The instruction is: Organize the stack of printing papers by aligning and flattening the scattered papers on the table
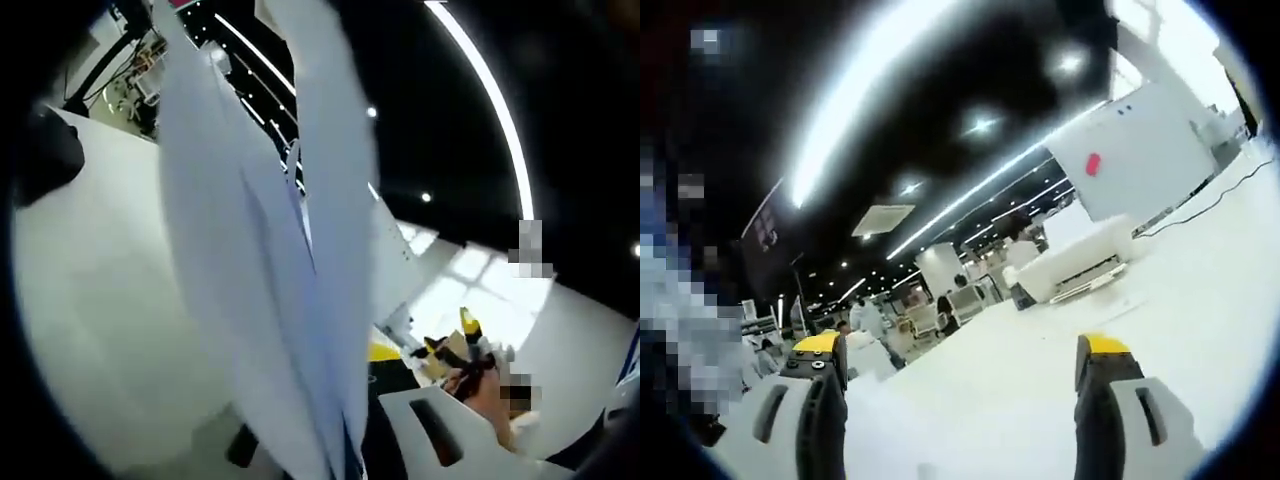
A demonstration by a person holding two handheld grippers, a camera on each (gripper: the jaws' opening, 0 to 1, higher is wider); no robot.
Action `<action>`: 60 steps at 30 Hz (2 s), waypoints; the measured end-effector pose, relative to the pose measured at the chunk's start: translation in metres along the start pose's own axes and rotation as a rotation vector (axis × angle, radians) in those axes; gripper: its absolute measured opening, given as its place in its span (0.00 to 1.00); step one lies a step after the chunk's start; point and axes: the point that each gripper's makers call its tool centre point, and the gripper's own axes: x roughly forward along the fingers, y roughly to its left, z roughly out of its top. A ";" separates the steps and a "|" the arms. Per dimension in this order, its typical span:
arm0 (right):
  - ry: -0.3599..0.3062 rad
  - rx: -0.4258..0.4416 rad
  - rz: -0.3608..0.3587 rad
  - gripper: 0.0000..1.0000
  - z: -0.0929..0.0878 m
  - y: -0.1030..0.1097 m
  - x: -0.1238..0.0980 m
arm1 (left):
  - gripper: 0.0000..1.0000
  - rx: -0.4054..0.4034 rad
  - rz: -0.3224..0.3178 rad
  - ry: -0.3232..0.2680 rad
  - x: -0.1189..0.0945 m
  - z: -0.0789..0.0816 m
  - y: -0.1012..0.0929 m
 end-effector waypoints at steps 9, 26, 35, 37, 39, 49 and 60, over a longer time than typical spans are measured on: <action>0.055 -0.074 -0.051 0.90 -0.009 -0.025 0.008 | 0.07 0.003 0.001 0.004 0.000 -0.002 -0.002; 0.169 -0.136 -0.125 0.90 -0.034 -0.074 0.028 | 0.07 0.016 0.001 0.021 0.002 -0.005 -0.001; 0.240 -0.165 -0.145 0.90 -0.049 -0.094 0.043 | 0.07 0.024 0.001 0.027 0.002 -0.006 0.000; 0.267 -0.185 -0.145 0.89 -0.054 -0.099 0.047 | 0.07 0.026 0.002 0.026 0.002 -0.006 0.000; 0.297 -0.210 -0.144 0.89 -0.060 -0.105 0.051 | 0.07 0.029 0.002 0.026 0.002 -0.006 0.000; 0.419 -0.303 -0.130 0.89 -0.089 -0.122 0.061 | 0.07 0.037 0.000 0.027 0.002 -0.007 -0.002; 0.478 -0.356 -0.133 0.89 -0.106 -0.134 0.057 | 0.07 0.051 0.000 0.032 0.002 -0.008 -0.002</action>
